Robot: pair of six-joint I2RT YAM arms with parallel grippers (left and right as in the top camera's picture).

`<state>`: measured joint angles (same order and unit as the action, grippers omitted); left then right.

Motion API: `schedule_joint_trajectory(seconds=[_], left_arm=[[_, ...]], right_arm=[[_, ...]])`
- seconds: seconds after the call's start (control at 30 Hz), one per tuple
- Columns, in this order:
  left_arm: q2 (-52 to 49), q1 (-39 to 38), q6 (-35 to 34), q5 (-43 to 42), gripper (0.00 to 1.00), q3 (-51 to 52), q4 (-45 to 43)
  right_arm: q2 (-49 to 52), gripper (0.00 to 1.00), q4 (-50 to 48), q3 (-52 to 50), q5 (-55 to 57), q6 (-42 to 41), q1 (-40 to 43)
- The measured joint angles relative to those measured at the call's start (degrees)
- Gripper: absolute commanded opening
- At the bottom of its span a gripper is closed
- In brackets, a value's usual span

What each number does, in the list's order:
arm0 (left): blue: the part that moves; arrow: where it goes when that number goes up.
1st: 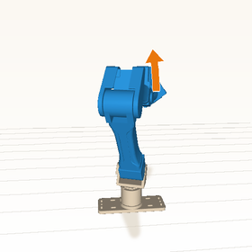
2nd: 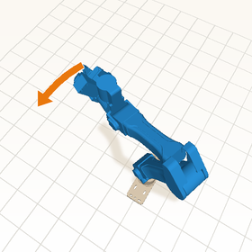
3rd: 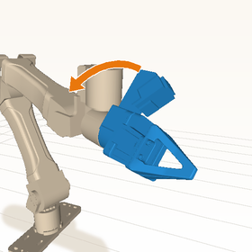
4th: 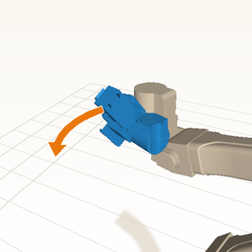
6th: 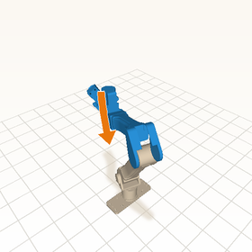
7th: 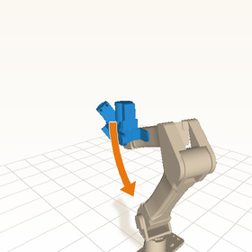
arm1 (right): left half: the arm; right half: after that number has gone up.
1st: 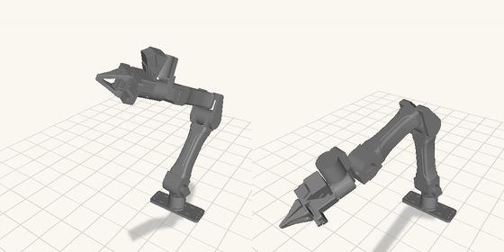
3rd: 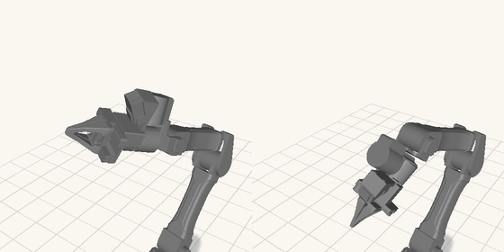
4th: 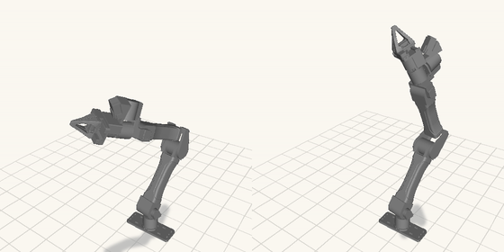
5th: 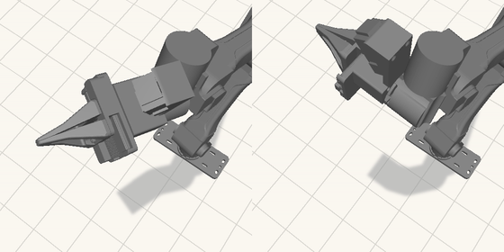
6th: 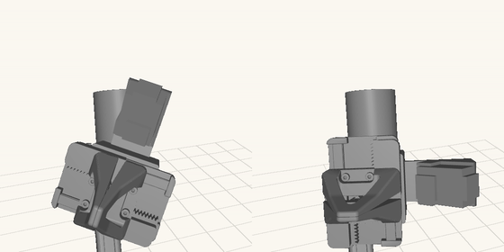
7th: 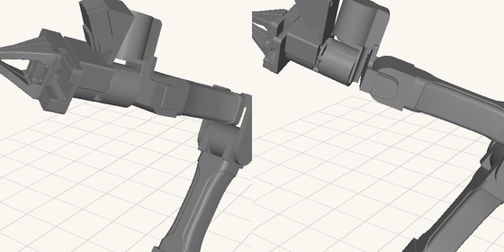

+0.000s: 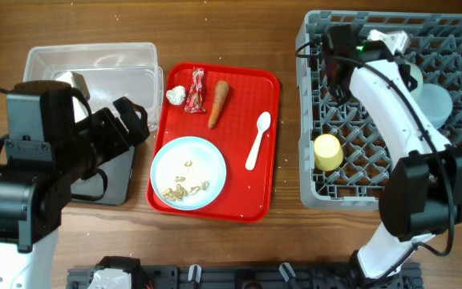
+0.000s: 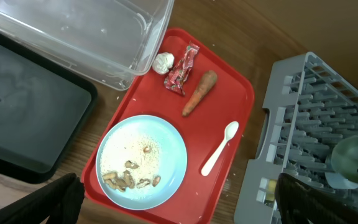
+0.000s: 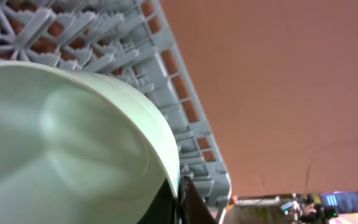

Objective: Sort waste into correct bins and load items into the dishwasher rack
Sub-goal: 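Lift the mint bowl with the right gripper into the dish rack, then lower the mint bowl upside down in the rack and release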

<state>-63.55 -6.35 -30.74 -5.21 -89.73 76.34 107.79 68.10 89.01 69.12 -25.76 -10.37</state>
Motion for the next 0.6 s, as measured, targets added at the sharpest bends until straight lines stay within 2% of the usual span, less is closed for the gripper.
schedule_joint_trajectory(seconds=[0.27, 0.6], left_arm=[[0.0, 0.0, 0.0, 0.0, 1.00, 0.0, 0.0], [0.0, 0.0, 0.0, 0.0, 1.00, 0.0, 0.0]], right_arm=[[0.0, 0.04, -7.7, -0.1, 3.8, 7.9, 0.2], [4.4, 0.04, -4.5, -0.1, 3.7, 10.5, 1.0]])
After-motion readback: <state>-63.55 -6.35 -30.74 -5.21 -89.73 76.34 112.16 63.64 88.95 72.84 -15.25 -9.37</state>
